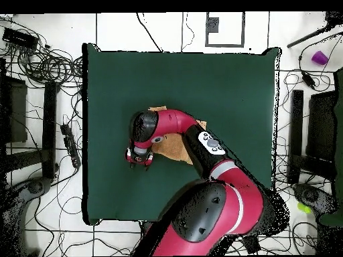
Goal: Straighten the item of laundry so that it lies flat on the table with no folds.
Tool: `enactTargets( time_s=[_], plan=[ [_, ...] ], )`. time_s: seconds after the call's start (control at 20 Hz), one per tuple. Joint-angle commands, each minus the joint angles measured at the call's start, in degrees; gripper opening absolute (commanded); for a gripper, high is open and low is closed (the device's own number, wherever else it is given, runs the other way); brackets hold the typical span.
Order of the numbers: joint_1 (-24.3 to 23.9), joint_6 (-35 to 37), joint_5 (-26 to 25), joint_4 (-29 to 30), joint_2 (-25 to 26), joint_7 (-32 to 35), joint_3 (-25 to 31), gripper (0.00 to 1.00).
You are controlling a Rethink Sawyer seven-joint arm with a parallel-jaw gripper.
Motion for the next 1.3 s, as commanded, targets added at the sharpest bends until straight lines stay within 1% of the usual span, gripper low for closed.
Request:
enactTargets(
  time_s=[0.05, 0.25, 0.4, 0.55, 0.7, 0.85, 0.9, 1.05, 1.3],
  plan=[
    [2.2, -31.5, -3.4, -4.6, 2.0, -2.8, 6.6, 1.0],
    [1.6, -34.5, -3.2, -2.0, 0.1, -0.5, 6.7, 1.0],
    [0.9, -39.2, -3.5, 2.4, -3.1, 2.6, 6.7, 1.0],
    [0.2, -41.4, -2.3, 8.4, -8.4, 5.5, 6.9, 1.0],
    [-1.7, -42.2, 0.9, 15.4, -14.0, 8.0, 8.3, 1.0],
    [-2.5, -44.0, 3.4, 21.5, -19.7, 10.5, 8.6, 1.0],
    [-2.6, -44.2, 4.1, 22.6, -20.5, 10.5, 8.6, 1.0],
    [-1.9, -46.1, 5.3, 23.9, -20.9, 9.7, 7.3, 1.0],
    [0.8, -48.4, 7.4, 21.8, -19.3, 7.6, 4.0, 1.0]
  ],
)
